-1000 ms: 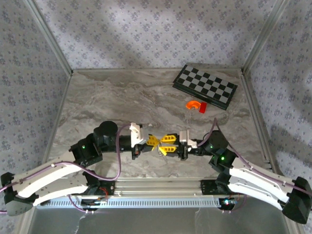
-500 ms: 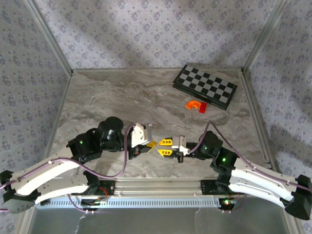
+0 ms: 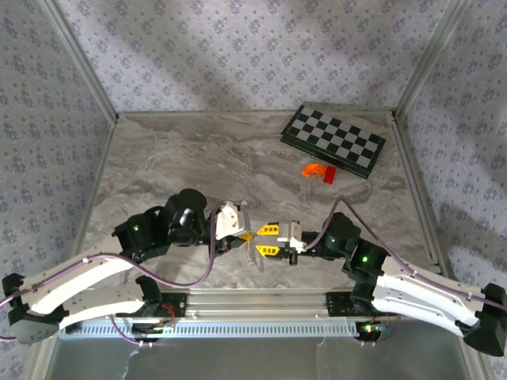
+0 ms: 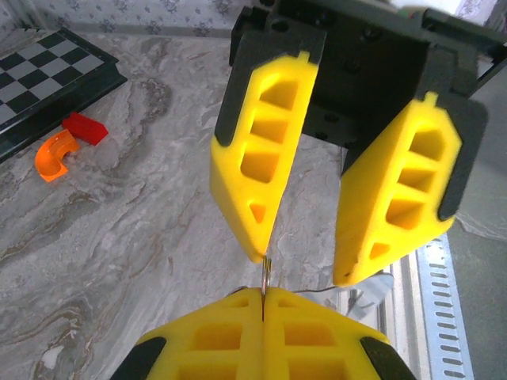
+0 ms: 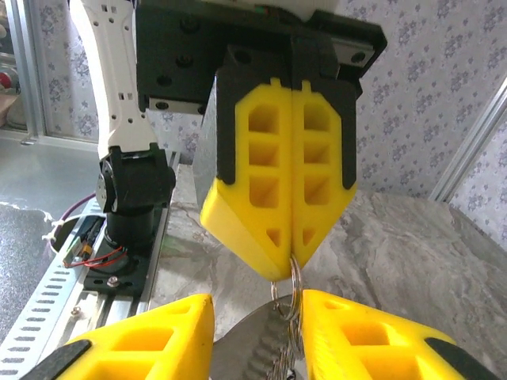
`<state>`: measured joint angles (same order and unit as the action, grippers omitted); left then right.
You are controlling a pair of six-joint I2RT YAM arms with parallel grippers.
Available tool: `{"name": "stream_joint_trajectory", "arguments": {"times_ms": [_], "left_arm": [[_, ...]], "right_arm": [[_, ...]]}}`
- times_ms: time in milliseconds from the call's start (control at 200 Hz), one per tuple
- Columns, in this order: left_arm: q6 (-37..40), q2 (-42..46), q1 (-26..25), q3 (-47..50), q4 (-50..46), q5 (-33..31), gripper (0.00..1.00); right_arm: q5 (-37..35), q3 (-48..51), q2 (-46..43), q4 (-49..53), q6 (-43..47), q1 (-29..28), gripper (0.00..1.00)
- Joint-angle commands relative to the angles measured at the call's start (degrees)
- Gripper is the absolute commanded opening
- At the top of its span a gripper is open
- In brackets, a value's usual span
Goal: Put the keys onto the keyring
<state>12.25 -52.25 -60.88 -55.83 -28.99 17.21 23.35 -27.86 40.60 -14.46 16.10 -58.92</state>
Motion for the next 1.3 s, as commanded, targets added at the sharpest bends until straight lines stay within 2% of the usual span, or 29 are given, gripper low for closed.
{"name": "stream_joint_trajectory", "arguments": {"times_ms": [0, 300, 575, 935, 1049, 1119, 1169, 1204, 1239, 1294], "left_arm": [[1.03, -0.17, -0.20, -2.61, -0.06, -0.35, 0.00], [1.45, -0.83, -0.28, -3.65, -1.66, -0.02, 0.00], [1.55, -1.28, -0.28, -4.18, -2.36, 0.01, 0.00], [1.60, -2.72, -0.90, -4.48, -2.71, -0.27, 0.00], [0.82, -1.39, -1.07, -3.40, -0.91, -0.38, 0.00], [-0.66, 0.70, -1.04, -1.06, 2.43, -1.98, 0.23], [-1.98, 2.59, -1.04, 1.38, 5.82, -2.52, 0.36], [-3.11, 4.01, -1.04, 3.03, 8.10, -2.72, 0.49], [-4.05, 5.40, -1.08, 4.67, 10.35, -2.88, 0.55], [-5.40, 7.70, -1.08, 7.27, 14.20, -3.14, 0.57]], "right_arm": [[-0.11, -2.11, -1.22, 0.40, 0.16, -0.50, 0.35], [-4.16, -3.52, 1.17, 1.83, 0.95, -0.50, 0.28], [-4.33, -4.11, 2.76, 2.21, 1.61, -0.67, 0.23], [-5.19, -4.05, 3.28, 2.66, 2.49, -0.97, 0.00], [-5.82, -3.45, 2.80, 2.09, 2.48, -0.98, 0.00], [-5.48, -2.29, 2.03, -0.28, 1.46, -0.97, 0.00], [-4.67, -1.15, 1.46, -2.50, -0.16, -0.79, 0.00], [-4.15, -0.27, 0.96, -4.72, -1.74, -0.37, 0.00], [-3.38, 0.65, 0.60, -7.06, -3.35, 0.20, 0.00], [-1.11, 2.07, 0.11, -11.27, -6.53, 1.46, 0.00]]}}
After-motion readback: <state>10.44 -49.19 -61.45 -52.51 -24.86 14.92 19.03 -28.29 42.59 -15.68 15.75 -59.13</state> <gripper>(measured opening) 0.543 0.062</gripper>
